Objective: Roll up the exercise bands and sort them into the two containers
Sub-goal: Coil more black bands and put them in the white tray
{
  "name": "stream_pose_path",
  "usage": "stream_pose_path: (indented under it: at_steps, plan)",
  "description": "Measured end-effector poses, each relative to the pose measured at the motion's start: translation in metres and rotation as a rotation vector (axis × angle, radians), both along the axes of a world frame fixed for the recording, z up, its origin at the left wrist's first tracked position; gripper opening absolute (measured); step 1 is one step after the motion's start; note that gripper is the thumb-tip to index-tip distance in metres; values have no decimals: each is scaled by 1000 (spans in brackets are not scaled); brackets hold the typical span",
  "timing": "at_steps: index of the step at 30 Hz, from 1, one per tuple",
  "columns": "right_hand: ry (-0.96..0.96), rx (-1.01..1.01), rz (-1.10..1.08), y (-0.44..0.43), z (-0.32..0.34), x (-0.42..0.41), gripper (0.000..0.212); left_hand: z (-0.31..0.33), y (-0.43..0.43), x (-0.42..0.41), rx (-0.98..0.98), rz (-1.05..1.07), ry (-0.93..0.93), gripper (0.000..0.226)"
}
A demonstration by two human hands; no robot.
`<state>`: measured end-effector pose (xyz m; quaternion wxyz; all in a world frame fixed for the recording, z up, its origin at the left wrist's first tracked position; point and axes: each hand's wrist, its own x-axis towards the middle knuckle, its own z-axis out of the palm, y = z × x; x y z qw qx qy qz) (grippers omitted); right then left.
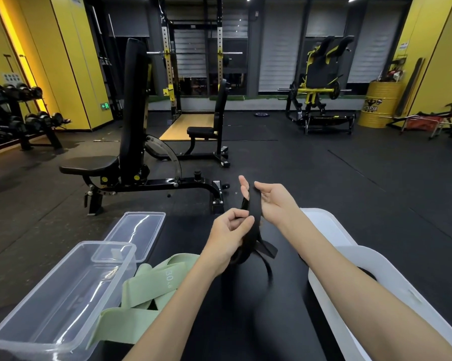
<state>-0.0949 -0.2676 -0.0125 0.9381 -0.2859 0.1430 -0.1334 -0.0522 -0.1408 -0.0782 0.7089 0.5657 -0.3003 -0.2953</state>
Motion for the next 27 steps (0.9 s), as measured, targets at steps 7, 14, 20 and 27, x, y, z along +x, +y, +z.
stream_pose_path:
  at_steps: [7, 14, 20, 27]
  plan:
    - [111, -203, 121, 10, -1, -8, 28, 11, -3, 1, 17, 85, -16, 35]
    - [74, -86, 54, 6, 6, -3, 23, 2, 11, -6, 198, -105, 13, 38]
    - [41, -95, 7, 2, 14, -1, 20, 4, 18, -21, 175, -184, -171, 44]
    - [128, -297, 194, 14, 11, -15, 36, 27, 11, -27, 44, -225, 14, 39]
